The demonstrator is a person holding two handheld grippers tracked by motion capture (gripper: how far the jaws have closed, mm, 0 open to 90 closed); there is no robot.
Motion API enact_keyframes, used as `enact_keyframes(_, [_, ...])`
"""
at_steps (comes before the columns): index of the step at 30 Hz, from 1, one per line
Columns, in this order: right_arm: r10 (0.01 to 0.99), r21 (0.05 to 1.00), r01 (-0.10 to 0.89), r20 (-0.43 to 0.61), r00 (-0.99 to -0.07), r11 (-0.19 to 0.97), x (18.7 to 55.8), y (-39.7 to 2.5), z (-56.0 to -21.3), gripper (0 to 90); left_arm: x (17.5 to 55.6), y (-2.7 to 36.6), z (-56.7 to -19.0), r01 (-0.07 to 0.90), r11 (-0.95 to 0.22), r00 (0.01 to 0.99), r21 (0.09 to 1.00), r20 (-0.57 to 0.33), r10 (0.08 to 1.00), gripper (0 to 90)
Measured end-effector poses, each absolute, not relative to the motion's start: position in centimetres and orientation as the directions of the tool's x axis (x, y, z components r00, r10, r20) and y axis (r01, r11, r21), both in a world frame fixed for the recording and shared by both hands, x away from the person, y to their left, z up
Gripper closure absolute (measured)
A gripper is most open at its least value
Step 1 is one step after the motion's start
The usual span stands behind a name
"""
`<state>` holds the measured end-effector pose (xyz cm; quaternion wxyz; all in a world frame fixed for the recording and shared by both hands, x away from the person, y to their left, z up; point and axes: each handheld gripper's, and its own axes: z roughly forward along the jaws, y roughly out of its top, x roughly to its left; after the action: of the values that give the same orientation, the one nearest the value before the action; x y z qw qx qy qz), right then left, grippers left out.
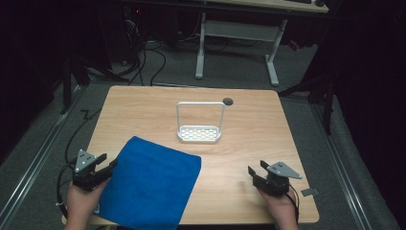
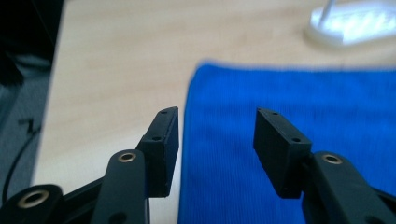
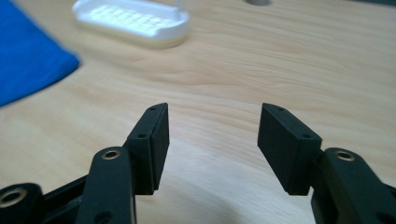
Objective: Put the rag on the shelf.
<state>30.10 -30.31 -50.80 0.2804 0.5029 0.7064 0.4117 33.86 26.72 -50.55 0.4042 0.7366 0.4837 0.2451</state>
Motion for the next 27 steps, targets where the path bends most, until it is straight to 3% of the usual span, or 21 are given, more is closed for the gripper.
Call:
enact_keyframes(6, [0.945,0.883,0.439,-0.015,-0.327,0.166,30.2,-30.4,-50.8,46.5,34.5,27.3,-50.9,0.533,-0.181,0.414,0.826,-0.068,0.908,49.9])
enact_keyframes(27, [0.937,0.878,0.448,0.001,-0.351,0.167,30.2,-28.4,-50.5,52.3,34.8,27.4,-51.0,0.545,-0.167,0.417,0.822,-0.092,0.904,47.4])
